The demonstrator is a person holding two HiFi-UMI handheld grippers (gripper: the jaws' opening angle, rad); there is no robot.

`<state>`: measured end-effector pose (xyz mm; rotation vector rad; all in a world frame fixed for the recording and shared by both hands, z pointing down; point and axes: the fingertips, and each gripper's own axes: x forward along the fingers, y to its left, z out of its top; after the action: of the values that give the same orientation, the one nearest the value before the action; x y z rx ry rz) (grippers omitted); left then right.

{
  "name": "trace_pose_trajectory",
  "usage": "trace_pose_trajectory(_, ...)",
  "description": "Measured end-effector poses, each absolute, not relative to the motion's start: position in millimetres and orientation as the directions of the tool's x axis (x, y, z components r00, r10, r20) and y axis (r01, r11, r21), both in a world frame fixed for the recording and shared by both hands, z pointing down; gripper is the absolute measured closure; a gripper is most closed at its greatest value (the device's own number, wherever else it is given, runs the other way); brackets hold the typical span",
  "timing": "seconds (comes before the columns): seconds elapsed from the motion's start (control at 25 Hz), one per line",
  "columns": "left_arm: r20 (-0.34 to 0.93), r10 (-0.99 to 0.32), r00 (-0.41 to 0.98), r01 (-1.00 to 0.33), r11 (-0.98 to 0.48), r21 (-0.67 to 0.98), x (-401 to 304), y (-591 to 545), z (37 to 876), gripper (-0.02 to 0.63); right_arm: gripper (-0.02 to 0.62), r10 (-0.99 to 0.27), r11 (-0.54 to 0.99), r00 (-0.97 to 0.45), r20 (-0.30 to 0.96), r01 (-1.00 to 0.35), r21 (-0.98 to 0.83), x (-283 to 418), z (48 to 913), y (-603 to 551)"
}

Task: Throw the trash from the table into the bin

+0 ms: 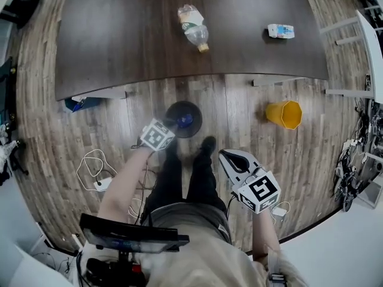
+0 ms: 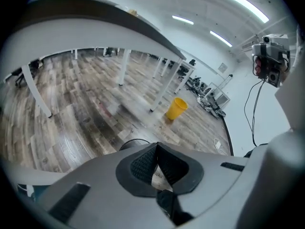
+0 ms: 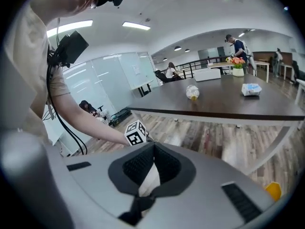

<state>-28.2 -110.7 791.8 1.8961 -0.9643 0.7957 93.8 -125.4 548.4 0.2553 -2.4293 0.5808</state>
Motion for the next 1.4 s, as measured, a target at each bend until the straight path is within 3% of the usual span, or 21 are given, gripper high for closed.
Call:
trace_pose_trajectory(0.28, 0.702, -0.478, 0.528, -0.847, -0.241, 0.473, -46, -118, 695, 0.592, 0.584, -0.085, 0.904, -0.801, 0.592, -0.312, -0.293, 83, 494, -126)
trace_pose_trajectory(0.6, 0.566, -0.635, 0.526, -0.833, -0.251, 0.492, -79, -98, 556, 0.592, 0.584, -0.125, 0.931, -0.821, 0.557, -0.291, -0.221, 62, 422, -97)
trace_pose_trajectory(1.0, 0.419, -0.657, 0.627, -0.762, -0.405, 0.506, -45, -112, 459, 0.592, 0.584, -0.149, 0.924, -0.846, 0.513, -0.304, -0.233, 89, 389, -78)
trace_pose_trajectory(1.4, 0.362, -0.647, 0.672, -0.739, -0.621, 0.262, 41, -93, 355, 0.592, 0.584, -0.227, 0.924, -0.857, 0.462, -0.339, -0.176, 153, 349, -30)
